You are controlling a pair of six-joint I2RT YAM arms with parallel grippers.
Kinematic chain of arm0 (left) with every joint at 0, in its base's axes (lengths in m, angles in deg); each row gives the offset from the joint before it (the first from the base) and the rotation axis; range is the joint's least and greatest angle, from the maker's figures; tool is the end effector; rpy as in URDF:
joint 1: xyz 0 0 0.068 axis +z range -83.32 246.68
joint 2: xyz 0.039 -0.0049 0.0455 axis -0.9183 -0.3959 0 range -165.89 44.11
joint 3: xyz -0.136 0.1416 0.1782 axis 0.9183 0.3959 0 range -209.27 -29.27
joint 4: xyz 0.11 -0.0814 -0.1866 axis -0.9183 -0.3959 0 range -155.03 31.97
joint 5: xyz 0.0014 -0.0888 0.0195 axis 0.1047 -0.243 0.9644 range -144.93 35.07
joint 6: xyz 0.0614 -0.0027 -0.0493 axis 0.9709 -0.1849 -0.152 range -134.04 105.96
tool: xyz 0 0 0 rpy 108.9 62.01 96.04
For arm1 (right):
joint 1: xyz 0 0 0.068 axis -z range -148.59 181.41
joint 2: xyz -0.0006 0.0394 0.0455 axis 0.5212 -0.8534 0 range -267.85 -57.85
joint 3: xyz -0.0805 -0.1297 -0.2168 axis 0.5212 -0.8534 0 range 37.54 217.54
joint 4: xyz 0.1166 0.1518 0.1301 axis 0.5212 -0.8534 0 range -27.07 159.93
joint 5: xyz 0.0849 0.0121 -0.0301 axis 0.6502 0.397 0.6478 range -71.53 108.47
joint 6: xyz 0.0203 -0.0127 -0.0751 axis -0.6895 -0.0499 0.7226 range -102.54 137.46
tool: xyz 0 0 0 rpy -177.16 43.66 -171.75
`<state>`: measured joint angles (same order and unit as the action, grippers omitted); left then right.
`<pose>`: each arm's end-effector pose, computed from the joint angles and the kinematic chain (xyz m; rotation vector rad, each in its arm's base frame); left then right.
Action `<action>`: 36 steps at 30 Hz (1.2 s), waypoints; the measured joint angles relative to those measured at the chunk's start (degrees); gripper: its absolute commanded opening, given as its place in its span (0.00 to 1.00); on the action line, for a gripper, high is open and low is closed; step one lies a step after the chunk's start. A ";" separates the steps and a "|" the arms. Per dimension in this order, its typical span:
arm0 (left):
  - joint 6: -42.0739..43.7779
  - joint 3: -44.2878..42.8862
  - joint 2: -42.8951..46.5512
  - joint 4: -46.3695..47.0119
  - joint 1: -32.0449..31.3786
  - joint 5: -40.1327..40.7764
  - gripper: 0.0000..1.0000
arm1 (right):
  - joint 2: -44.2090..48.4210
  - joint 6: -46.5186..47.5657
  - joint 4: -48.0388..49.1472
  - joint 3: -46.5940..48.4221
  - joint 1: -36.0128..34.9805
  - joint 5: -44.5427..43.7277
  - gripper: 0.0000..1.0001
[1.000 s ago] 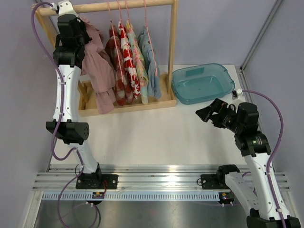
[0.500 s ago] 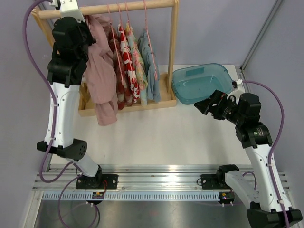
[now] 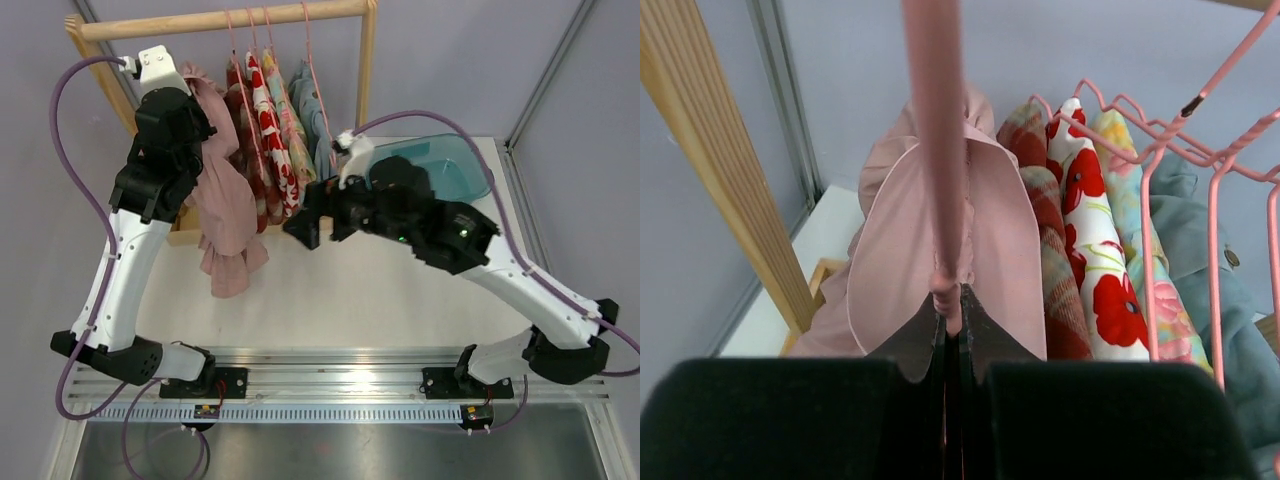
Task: Remove the skirt from the hanger
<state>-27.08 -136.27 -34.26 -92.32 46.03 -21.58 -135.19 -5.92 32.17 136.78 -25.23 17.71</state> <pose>0.2527 -0.0556 0.5060 -0.3261 1.6208 0.0385 0.1519 0.2293 0.4597 -0.5515 1.8804 0.9419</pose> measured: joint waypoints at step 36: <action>-6.03 12.79 11.56 -0.48 -8.28 12.09 0.00 | -19.91 2.19 12.33 4.37 -23.37 -23.89 0.00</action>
<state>-33.11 -123.48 -22.70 -92.80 37.75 -9.50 -155.10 -3.73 44.50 141.15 -48.60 -6.18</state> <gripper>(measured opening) 0.025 0.011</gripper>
